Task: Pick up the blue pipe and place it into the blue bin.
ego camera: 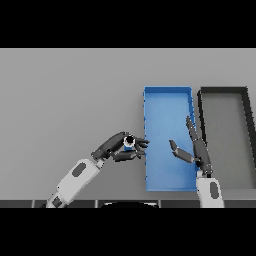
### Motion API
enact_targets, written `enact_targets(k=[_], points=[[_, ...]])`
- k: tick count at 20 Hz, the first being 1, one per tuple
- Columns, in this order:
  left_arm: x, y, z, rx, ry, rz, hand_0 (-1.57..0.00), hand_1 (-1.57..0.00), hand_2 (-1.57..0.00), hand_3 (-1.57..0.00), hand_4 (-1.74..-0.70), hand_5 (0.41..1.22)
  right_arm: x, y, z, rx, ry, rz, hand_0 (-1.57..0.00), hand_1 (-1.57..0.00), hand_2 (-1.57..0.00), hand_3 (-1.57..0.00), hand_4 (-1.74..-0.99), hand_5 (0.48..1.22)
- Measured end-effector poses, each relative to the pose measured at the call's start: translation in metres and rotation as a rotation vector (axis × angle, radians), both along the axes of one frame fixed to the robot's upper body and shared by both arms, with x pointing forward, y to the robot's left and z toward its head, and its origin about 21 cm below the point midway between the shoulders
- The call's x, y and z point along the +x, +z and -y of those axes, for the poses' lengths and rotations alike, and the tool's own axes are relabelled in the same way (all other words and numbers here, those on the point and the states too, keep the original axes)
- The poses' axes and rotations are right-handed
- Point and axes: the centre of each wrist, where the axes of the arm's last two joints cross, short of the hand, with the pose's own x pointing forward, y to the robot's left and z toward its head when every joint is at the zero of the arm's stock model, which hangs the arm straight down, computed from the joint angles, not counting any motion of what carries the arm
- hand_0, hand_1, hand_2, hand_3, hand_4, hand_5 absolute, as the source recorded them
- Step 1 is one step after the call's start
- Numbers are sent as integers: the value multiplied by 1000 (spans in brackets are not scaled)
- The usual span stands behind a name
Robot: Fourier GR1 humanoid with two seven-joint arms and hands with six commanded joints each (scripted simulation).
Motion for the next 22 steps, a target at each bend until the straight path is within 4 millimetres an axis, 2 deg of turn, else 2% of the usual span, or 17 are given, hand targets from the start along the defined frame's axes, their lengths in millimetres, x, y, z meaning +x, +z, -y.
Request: enact_targets(k=[5,9,13,15,17,19,21,22], points=[[-4,-1,4,6,-21,5,-1568,-1569,-1569,-1443,-1729,1219,-7,-3,2,15,-11,-4,1,1,1,1,-1174,629],[-4,1,1,2,-12,0,-1570,-1570,-1570,-1443,-1731,1220,-9,-5,-2,23,-9,4,1,1,1,1,-1209,623],[-2,2,-2,11,-9,12,-1571,-1571,-1571,-1438,-1731,1221,-9,-1,2,45,15,30,1,1,1,1,-1195,610],[-4,-1,-2,13,-17,2,-1571,-1571,-1571,-1440,-1731,1221,-6,12,5,126,84,55,1,1,1,1,-1199,593],[-2,0,-1,13,-17,6,-1571,-1571,-1571,-1440,-1731,1221,-4,36,8,163,198,60,1,1,1,1,-1215,561],[1,3,1,18,-15,17,-1571,-1571,-1571,-1440,-1731,1221,1,63,11,148,306,65,1,1,1,1,-1250,532],[0,2,-3,20,-15,14,-1571,-1571,-1571,-1440,-1731,1221,6,84,4,99,413,53,1,1,1,1,-1274,518],[-1,1,1,25,-26,8,-1571,-1571,-1571,-1439,-1731,1221,10,95,-2,74,457,64,1,1,1,1,-1286,520]])
